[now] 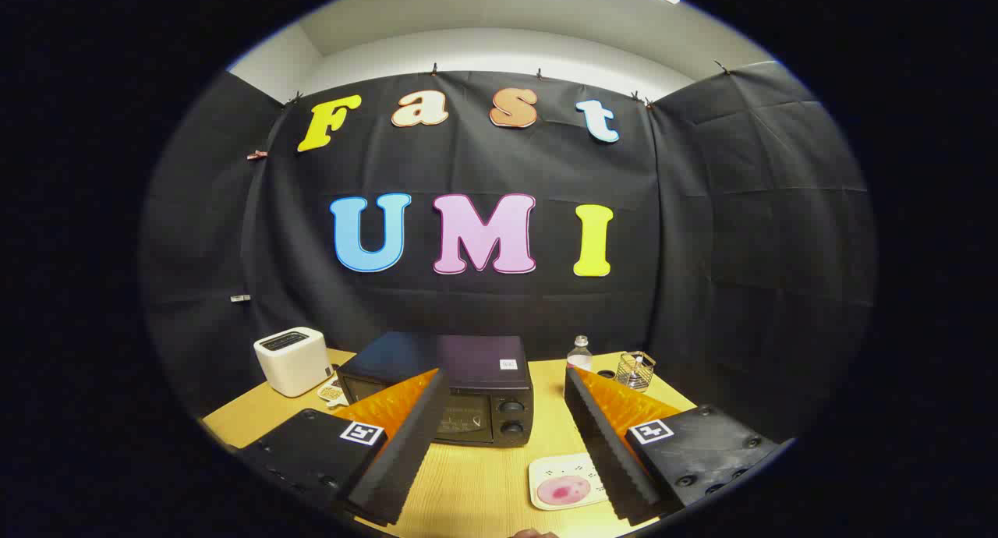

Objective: Open the toaster oven, put the food inside, and close the toaster oven door.

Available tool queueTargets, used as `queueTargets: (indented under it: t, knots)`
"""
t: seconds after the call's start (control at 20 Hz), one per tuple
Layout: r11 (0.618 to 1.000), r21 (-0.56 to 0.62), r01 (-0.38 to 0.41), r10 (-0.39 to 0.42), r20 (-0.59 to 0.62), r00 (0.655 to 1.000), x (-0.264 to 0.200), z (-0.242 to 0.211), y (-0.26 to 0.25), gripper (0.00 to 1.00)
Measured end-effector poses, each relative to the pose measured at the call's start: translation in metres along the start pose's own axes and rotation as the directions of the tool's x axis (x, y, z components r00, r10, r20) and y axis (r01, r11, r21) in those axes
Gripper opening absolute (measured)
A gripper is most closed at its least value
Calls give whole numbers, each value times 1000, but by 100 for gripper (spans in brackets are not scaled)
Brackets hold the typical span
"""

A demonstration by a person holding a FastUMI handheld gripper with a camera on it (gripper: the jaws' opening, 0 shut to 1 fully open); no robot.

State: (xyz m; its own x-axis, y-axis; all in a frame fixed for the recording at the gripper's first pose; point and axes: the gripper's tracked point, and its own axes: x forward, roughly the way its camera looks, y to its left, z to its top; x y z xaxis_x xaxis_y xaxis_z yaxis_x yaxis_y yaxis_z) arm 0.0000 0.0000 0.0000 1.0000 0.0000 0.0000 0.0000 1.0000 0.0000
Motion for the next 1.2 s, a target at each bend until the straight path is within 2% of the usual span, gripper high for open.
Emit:
queueTargets:
  t: [0.65,1.2]
  knots:
    - [1000,-3,-28,28,-45,999,4,-16,20,98]
    - [1000,1,-31,31,-92,995,42,-22,37,98]
